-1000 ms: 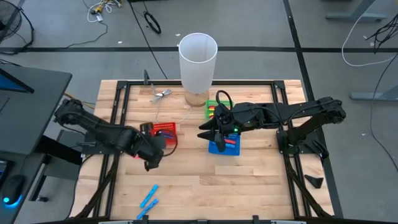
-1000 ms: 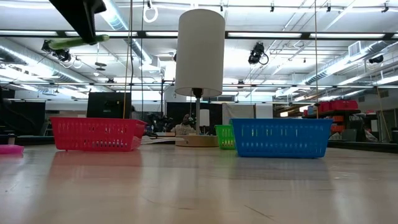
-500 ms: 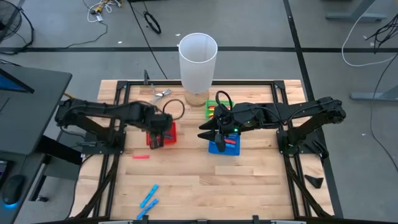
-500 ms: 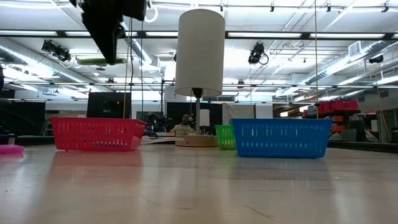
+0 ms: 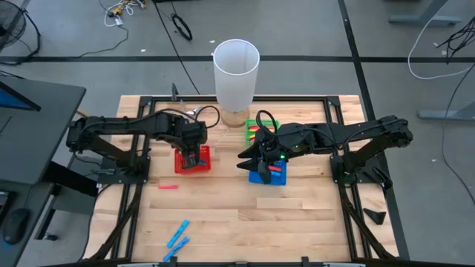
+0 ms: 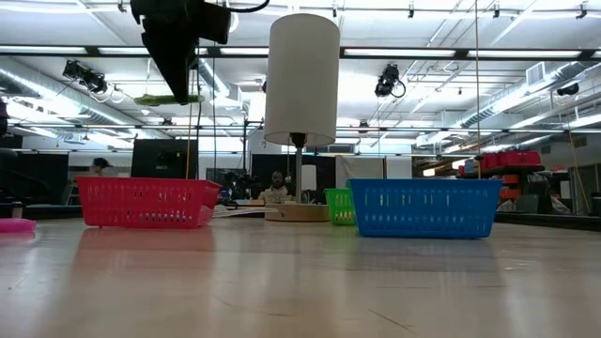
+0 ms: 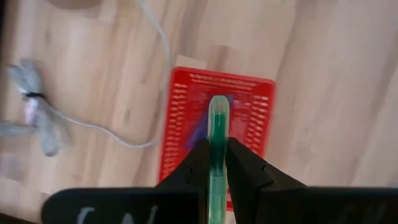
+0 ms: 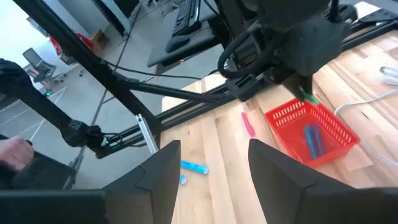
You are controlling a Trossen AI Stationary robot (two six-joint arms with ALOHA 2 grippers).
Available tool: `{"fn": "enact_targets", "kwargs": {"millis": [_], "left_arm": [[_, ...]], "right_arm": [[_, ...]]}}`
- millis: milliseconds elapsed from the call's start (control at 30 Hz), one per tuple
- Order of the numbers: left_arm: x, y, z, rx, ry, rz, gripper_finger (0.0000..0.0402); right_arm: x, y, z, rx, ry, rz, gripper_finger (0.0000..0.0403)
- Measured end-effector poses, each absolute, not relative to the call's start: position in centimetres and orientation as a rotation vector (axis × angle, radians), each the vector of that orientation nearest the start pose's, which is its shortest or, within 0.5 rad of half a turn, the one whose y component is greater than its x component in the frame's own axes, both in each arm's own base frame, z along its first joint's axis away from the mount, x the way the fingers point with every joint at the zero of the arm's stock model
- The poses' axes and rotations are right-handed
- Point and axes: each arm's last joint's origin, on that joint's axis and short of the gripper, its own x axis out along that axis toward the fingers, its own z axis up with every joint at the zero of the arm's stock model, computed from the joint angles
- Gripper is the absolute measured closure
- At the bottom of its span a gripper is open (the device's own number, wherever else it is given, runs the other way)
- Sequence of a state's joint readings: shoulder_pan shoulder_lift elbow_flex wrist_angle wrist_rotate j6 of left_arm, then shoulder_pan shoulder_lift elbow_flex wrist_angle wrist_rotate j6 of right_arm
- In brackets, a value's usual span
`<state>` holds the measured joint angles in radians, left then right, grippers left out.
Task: Pick & Place Markers
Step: Put the small green pen into the red bin
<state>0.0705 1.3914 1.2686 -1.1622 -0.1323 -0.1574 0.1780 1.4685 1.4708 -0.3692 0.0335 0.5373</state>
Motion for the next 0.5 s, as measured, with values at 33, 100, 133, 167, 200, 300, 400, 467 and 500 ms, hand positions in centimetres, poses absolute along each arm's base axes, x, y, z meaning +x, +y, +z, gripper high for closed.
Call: {"fn": "enact_targets", "kwargs": {"millis": [33, 100, 133, 167, 200, 300, 400, 467, 500], "left_arm": [[25.0, 2.3, 30.0, -0.080, 1.269, 0.284, 0.0369], [24.9, 2.7, 30.0, -0.074, 1.268, 0.299, 0.0369], [25.0, 3.0, 30.0, -0.080, 1.264, 0.307, 0.0369], [25.0, 3.3, 30.0, -0.088, 1.260, 0.312, 0.0369], [25.0, 3.5, 30.0, -0.092, 1.261, 0.316, 0.0369], [25.0, 3.8, 29.2, -0.088, 1.261, 0.315, 0.0369], [24.5, 4.0, 26.8, -0.122, 1.315, 0.300, 0.0369], [24.5, 3.9, 25.5, -0.121, 1.319, 0.297, 0.0369], [24.5, 3.8, 24.9, -0.125, 1.314, 0.287, 0.0369]], "right_arm": [[32.3, 5.7, 39.2, 0.491, 0.397, 0.041, 0.0214], [32.3, 5.7, 39.1, 0.491, 0.400, 0.040, 0.0214], [32.3, 5.7, 39.1, 0.491, 0.400, 0.039, 0.0214], [32.3, 5.7, 39.1, 0.491, 0.400, 0.039, 0.0214], [32.3, 5.7, 39.1, 0.491, 0.400, 0.039, 0.0214], [32.3, 5.7, 39.1, 0.489, 0.401, 0.039, 0.0214], [32.3, 5.7, 39.1, 0.478, 0.400, 0.041, 0.0214], [32.3, 5.7, 39.1, 0.471, 0.400, 0.042, 0.0214], [32.3, 5.7, 39.1, 0.468, 0.400, 0.042, 0.0214]]}}
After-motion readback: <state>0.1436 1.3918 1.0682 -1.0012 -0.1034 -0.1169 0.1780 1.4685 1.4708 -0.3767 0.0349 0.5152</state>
